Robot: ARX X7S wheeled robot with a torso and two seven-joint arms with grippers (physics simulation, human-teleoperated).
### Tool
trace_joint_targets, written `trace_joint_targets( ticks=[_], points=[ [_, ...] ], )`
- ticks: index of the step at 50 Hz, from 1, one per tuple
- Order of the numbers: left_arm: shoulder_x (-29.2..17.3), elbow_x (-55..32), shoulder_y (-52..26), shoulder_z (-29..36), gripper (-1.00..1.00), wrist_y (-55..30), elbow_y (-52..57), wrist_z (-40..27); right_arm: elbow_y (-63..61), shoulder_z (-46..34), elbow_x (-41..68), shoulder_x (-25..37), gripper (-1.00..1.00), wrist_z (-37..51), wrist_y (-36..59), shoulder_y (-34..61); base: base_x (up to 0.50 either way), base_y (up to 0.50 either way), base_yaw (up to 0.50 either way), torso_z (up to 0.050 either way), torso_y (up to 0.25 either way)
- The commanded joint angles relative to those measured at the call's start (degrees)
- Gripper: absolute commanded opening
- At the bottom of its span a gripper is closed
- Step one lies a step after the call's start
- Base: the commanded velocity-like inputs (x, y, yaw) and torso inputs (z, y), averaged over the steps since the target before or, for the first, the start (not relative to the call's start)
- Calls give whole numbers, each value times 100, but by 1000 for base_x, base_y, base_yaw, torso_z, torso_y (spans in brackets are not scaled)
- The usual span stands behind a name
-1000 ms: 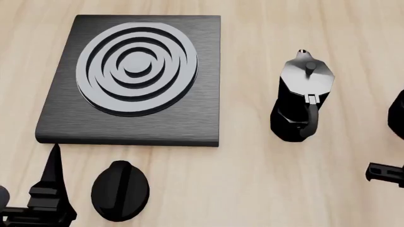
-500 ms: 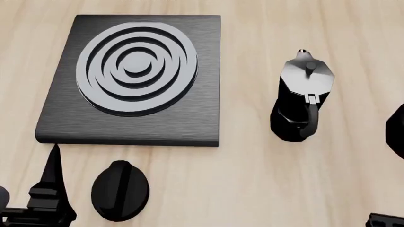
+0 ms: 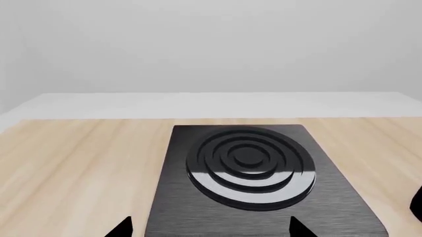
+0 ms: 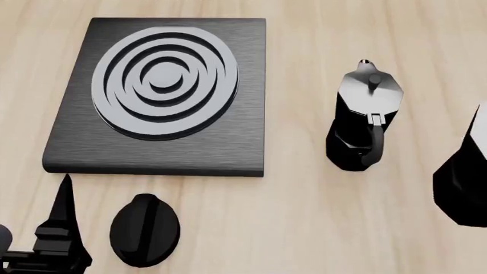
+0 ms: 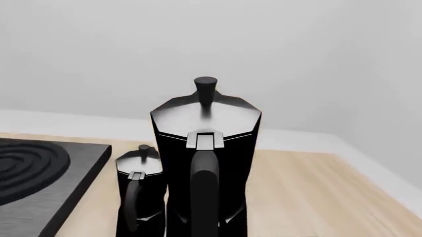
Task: Put the right moka pot on the stove.
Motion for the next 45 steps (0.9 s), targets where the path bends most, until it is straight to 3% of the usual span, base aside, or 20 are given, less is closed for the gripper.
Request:
trace_joint_targets(
  ticks=[1, 25, 45],
  points=[
    [-12, -8, -16, 22, 100, 4, -2, -17, -423, -3, -294, -125, -100, -254, -270, -463, 0, 0, 0, 0, 0],
    [-44, -13, -9, 62, 100, 49, -20, -32, -769, -746, -732, -172, -100, -620, -429, -597, 0, 0, 0, 0, 1],
    [-59, -81, -23, 42, 100, 81, -19, -53, -918, -1715, -996, -182, -100, -751, -133, -22, 0, 0, 0, 1, 1]
  ],
)
